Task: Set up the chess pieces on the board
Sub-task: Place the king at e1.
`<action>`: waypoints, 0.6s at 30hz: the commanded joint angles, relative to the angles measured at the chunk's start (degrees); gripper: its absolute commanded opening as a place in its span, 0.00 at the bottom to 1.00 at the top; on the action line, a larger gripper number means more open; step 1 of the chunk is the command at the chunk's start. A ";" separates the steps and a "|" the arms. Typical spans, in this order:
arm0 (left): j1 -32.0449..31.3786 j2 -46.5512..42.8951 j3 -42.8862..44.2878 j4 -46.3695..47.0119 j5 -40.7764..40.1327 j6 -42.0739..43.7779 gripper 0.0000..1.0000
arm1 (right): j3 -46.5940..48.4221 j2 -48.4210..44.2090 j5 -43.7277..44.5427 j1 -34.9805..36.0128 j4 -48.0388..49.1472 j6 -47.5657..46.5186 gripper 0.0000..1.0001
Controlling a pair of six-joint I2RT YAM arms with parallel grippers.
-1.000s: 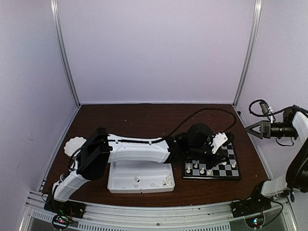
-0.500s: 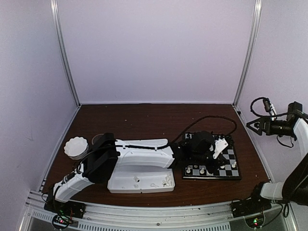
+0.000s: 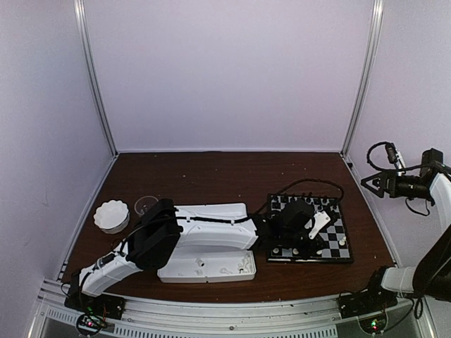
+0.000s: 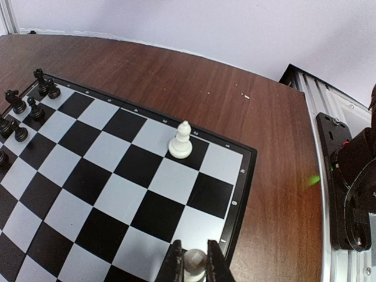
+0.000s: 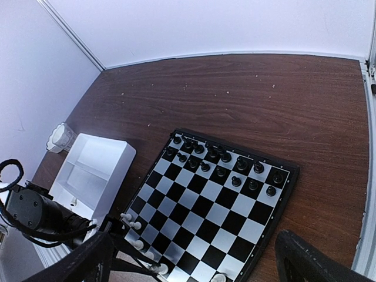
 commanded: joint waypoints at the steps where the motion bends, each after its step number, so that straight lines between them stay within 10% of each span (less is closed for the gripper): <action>1: 0.08 0.18 0.99 0.50 -0.69 -0.77 0.00 | -0.35 0.07 -0.97 -0.09 0.86 -0.36 0.99; 18: 0.01 0.20 2.04 0.70 0.90 -1.19 0.09 | -0.26 0.31 -1.35 -0.09 0.57 -0.71 1.00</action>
